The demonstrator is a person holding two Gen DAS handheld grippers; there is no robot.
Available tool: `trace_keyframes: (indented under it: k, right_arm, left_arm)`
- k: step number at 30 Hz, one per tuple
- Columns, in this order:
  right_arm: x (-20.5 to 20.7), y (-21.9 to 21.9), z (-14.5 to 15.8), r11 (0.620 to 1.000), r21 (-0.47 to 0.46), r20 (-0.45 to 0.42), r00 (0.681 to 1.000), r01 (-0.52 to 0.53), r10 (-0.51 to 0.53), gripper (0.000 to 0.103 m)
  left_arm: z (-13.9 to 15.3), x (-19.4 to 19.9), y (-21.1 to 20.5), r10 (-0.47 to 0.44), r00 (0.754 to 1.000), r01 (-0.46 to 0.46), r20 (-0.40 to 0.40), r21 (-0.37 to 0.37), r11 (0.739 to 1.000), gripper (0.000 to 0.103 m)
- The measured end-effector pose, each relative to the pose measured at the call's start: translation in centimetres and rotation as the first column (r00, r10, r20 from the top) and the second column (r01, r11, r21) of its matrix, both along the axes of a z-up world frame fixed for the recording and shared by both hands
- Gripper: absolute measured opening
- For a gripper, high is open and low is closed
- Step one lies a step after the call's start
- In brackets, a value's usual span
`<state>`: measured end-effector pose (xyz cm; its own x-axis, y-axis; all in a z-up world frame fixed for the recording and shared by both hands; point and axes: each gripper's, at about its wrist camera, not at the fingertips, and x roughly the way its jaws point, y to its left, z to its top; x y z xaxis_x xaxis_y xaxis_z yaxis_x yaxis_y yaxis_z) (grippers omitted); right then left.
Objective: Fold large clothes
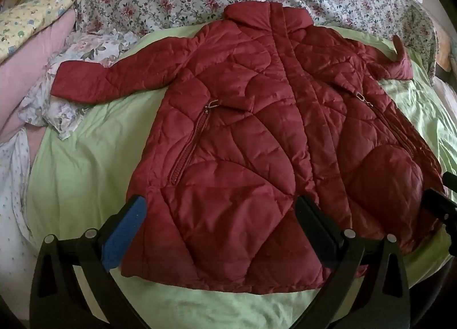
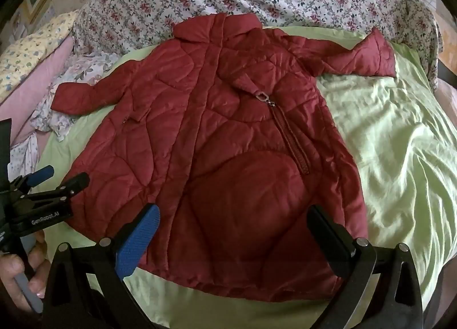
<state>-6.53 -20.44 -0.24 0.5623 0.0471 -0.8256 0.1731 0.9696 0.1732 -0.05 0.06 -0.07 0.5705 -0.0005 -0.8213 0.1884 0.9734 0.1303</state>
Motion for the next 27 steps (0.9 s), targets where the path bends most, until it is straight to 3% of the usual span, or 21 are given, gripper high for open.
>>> trace_keyframes:
  k: [27]
  right_arm:
    - [0.7, 0.3, 0.1, 1.000, 0.005, -0.002, 1.000, 0.005, -0.005, 0.103]
  left_arm:
    - [-1.1, 1.1, -0.1, 0.003, 1.000, -0.003, -0.014, -0.008, 1.000, 0.103]
